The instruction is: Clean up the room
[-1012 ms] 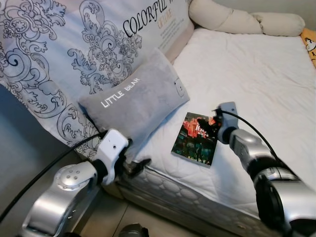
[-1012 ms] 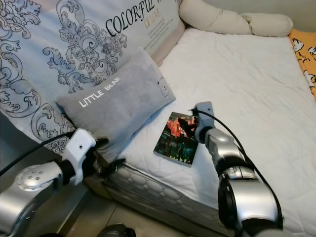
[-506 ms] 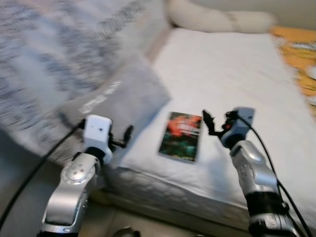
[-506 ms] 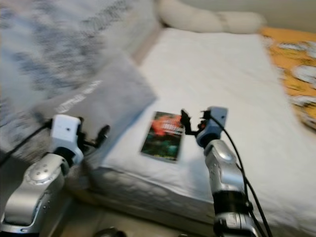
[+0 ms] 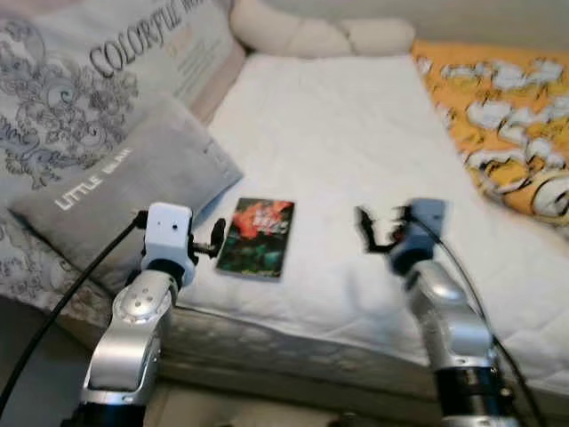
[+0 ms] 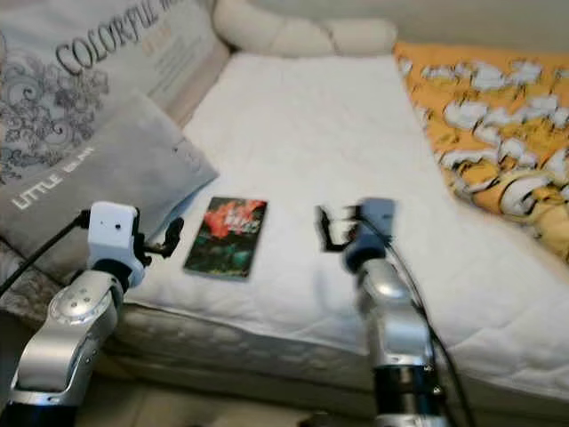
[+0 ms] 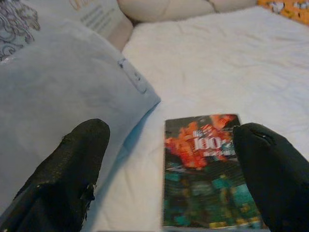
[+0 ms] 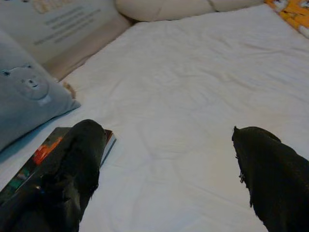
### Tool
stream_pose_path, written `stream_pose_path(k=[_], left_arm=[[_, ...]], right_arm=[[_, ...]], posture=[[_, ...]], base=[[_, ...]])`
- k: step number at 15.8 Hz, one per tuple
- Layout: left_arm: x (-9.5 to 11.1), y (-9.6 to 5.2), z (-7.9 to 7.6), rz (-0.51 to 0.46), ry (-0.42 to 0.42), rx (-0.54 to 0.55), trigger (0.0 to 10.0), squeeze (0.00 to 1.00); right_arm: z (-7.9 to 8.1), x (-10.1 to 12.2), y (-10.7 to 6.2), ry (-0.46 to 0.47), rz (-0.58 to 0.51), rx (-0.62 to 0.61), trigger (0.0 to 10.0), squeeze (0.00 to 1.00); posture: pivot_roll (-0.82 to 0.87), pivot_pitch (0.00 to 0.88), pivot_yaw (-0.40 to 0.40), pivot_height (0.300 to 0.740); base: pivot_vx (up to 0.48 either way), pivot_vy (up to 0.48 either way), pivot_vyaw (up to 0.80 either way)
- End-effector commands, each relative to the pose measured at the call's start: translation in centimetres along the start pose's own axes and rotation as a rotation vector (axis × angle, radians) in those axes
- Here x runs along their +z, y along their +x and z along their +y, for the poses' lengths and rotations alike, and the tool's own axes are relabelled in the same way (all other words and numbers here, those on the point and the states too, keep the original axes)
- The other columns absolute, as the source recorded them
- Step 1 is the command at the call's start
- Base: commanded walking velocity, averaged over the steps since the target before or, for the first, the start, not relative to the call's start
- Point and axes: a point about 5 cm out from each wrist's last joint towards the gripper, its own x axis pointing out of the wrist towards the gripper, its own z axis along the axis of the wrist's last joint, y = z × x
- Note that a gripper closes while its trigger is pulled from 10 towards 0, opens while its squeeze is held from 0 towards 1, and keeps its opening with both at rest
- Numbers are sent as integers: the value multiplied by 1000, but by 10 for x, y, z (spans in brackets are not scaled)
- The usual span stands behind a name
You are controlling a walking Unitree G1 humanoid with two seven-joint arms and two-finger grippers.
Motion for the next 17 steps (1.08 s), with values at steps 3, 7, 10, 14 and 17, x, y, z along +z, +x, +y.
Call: stream_pose_path(k=[3, 7, 10, 14, 17], left_arm=[[-1, 3, 4, 5, 22, 29, 10000, 0], [-4, 1, 4, 18, 21, 41, 10000, 0], [-2, 1, 9, 16, 26, 54, 10000, 0], [-6, -1, 11, 27, 44, 59, 10000, 0], [-5, 0, 14, 29, 46, 72, 10000, 0]], right_arm=[[-8, -2, -3, -29, 32, -38, 10000, 0], [-10, -1, -7, -59, 26, -61, 10000, 0], [-9, -6, -9, -54, 46, -66, 10000, 0], [-15, -9, -10, -52, 52, -107, 10000, 0], [-10, -12, -12, -84, 71, -79, 10000, 0]], posture=[[-51, 0, 47, 740], [-28, 0, 35, 740], [-28, 0, 36, 740], [-2, 0, 15, 740], [-8, 0, 21, 740]], base=[[0, -480, 0], [0, -480, 0], [0, -480, 0], [0, -480, 0], [0, -480, 0]])
